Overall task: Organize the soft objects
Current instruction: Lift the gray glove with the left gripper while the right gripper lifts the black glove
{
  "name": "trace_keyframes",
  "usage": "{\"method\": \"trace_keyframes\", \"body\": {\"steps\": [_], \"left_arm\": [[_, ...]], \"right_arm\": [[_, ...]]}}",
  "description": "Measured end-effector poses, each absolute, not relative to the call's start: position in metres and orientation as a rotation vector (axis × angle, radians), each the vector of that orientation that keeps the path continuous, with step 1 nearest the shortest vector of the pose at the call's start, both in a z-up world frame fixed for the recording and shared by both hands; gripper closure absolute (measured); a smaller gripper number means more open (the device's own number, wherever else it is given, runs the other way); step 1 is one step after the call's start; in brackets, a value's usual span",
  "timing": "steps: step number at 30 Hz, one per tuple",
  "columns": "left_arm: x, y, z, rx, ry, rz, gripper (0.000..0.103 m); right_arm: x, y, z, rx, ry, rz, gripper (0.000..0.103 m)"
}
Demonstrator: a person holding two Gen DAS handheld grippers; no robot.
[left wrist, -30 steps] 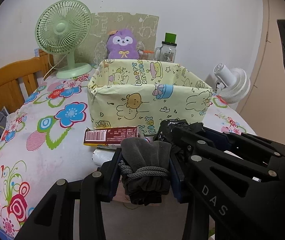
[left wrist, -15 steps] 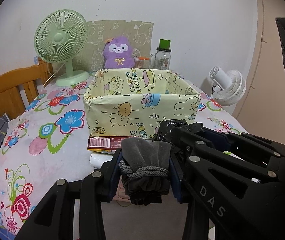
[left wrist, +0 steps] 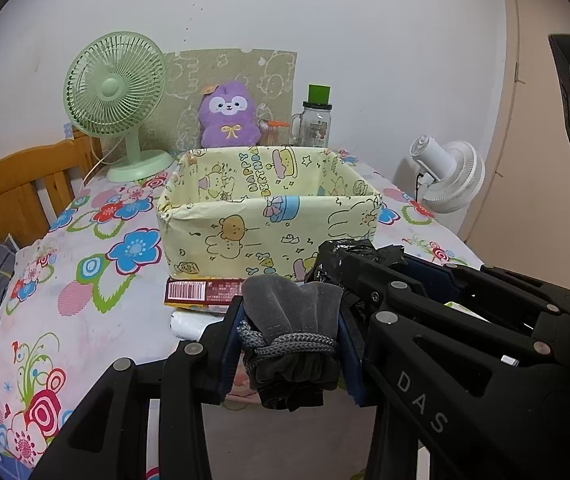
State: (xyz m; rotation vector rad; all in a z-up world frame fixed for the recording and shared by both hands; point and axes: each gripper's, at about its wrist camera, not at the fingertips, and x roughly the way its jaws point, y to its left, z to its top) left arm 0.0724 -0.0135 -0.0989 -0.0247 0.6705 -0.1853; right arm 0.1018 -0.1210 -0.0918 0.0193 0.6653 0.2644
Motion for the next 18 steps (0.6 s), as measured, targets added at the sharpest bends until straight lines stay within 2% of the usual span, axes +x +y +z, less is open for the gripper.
{"method": "trace_keyframes", "body": {"steps": [18], "left_arm": [[0.075,-0.025,-0.076,-0.014,0.633,-0.205,0.060]], "right_arm": [[0.105,-0.130,-0.069,0.017,0.624,0.247,0.080]]}}
